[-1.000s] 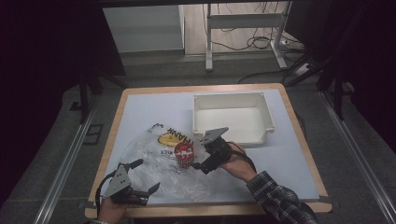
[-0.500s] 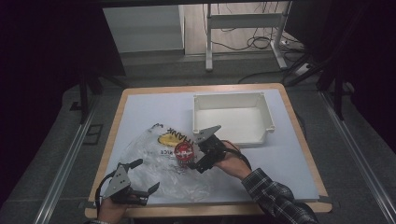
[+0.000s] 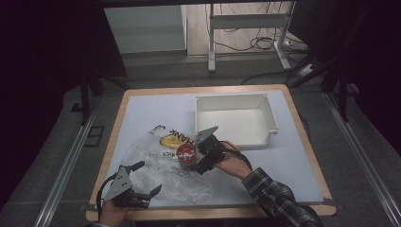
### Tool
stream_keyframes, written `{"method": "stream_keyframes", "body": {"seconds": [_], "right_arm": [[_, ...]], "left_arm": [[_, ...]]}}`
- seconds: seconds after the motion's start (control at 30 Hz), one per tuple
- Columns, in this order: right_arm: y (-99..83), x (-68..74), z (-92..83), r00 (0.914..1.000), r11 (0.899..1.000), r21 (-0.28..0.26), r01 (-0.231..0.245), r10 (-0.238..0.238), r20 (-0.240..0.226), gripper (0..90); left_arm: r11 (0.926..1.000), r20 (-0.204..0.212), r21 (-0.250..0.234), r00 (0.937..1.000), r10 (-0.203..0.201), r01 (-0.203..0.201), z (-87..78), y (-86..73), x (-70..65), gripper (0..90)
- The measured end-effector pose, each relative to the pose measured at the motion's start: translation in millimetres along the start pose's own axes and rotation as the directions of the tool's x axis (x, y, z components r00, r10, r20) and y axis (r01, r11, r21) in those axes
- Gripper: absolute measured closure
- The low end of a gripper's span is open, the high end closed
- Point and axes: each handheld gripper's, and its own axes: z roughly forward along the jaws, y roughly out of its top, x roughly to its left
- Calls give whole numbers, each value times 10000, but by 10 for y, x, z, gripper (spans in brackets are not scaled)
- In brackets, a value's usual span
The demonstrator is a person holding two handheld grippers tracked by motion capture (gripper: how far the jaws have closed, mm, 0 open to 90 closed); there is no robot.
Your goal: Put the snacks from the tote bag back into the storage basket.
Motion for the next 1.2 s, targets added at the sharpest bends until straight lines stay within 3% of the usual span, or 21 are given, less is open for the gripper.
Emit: {"method": "stream_keyframes", "body": {"seconds": [0.5, 0.73, 1.03, 1.1, 1.2], "right_arm": [[127, 84, 131, 9990, 9995, 82, 294, -291, -338, 17], [163, 57, 256, 9993, 9985, 547, -49, 69, -368, 17], [187, 28, 412, 9998, 9918, 1275, 35, -10, -197, 21], [191, 45, 431, 9999, 9898, 1419, 129, -139, 57, 45], [196, 68, 442, 9991, 9880, 1530, 225, -277, 319, 170]], "left_arm": [[10000, -4, 3, 10000, 8, -8, -1, -1, -2, 29], [10000, 15, 4, 10000, 13, -13, -1, 0, -2, 29], [10000, 22, 30, 10000, 39, -39, 1, 0, -4, 29], [10000, 19, 37, 10000, 52, -52, 1, 0, -4, 29], [9999, 4, 44, 10000, 91, -91, 2, 0, -7, 29]]}}
